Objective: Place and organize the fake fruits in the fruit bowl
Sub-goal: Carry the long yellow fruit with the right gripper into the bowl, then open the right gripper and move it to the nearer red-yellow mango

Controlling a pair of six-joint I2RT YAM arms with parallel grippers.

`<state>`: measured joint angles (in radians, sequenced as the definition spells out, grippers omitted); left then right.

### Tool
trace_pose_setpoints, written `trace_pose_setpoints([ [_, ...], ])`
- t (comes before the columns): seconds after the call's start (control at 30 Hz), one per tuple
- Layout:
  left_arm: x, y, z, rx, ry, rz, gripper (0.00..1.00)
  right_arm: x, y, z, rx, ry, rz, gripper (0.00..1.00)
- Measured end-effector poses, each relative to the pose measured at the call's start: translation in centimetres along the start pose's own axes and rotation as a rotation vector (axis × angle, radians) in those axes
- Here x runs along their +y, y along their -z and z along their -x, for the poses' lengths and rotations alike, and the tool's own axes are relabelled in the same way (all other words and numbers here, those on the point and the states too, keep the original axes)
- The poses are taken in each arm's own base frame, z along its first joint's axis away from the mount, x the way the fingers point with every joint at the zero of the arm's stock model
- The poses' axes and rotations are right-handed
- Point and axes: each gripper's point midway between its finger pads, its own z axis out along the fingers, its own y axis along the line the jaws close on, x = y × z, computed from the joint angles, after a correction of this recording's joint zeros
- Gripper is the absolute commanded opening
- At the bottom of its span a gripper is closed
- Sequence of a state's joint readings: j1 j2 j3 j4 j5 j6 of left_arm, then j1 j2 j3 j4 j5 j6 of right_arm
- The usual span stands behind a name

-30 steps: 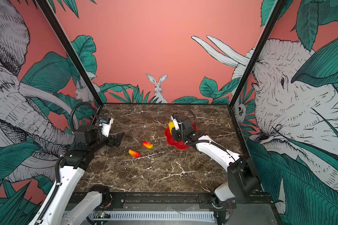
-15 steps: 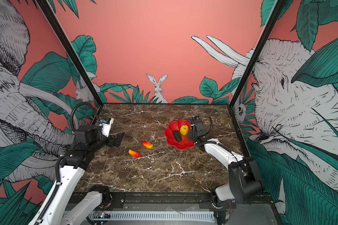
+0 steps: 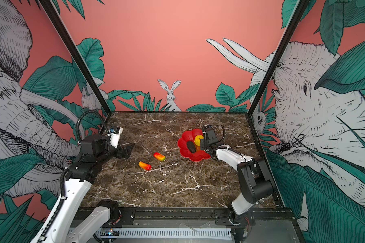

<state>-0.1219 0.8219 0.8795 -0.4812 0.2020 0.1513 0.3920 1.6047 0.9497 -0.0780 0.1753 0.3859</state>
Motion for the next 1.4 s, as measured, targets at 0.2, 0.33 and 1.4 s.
trace_pose_setpoints([
  [0.2,0.0,0.0,0.0,0.001,0.000,0.000,1.00,0.1,-1.2,-1.0,0.030,0.000,0.000,0.19],
  [0.33,0.0,0.0,0.0,0.002,0.000,0.000,1.00,0.3,-1.5,-1.2,0.037,-0.001,0.008,0.19],
  [1.4,0.0,-0.3,-0.2,0.011,0.002,-0.002,1.00,1.3,2.3,3.5,-0.104,0.040,0.044,0.89],
])
